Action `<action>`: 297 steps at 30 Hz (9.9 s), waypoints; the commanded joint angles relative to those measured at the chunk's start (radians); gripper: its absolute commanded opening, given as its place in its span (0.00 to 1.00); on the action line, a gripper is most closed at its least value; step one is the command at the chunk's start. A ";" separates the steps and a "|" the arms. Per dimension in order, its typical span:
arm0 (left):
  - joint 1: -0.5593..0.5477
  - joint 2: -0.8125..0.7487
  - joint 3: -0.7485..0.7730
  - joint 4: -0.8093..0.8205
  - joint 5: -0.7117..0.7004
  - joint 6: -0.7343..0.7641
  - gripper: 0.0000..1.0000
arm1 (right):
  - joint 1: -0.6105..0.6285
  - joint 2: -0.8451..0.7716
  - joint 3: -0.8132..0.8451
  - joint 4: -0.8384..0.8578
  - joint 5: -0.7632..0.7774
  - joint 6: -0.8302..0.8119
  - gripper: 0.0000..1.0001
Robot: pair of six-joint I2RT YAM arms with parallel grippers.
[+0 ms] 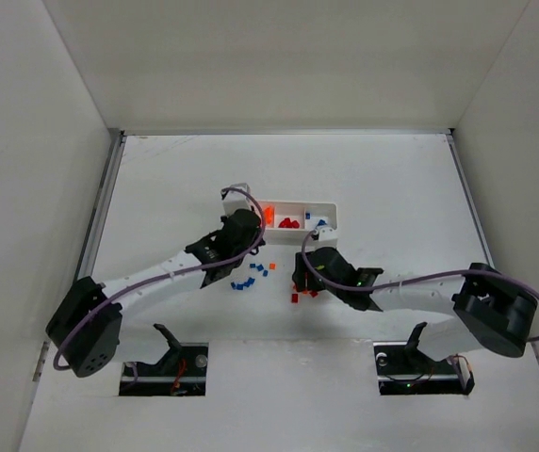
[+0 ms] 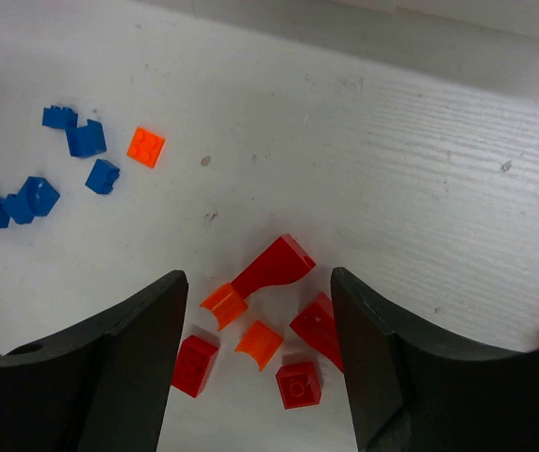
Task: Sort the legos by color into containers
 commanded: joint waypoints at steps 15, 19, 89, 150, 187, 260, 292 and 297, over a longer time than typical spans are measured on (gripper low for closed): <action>0.178 0.346 0.241 0.138 0.042 -0.007 0.17 | 0.016 0.110 0.051 0.023 0.058 -0.047 0.64; 0.171 0.390 0.264 0.138 -0.031 0.018 0.28 | 0.016 0.125 0.057 0.026 0.057 -0.047 0.59; -0.127 -0.203 -0.292 -0.293 -0.076 -0.266 0.38 | -0.218 0.243 0.487 0.031 0.045 -0.163 0.63; -0.061 -0.336 -0.282 -0.241 -0.151 -0.234 0.11 | 0.128 0.403 0.310 0.156 0.149 -0.030 0.42; -0.059 -0.095 0.030 0.101 -0.070 -0.056 0.11 | -0.121 -0.004 0.201 0.103 0.155 -0.065 0.21; -0.331 0.071 -0.038 0.077 0.025 0.091 0.37 | -0.172 -0.284 -0.084 -0.377 0.265 0.344 0.47; -0.451 0.156 -0.113 0.090 0.105 0.025 0.47 | -0.135 -0.106 -0.023 -0.288 0.270 0.311 0.23; -0.447 0.201 -0.098 0.093 0.098 0.018 0.45 | -0.116 -0.180 -0.038 -0.278 0.279 0.298 0.23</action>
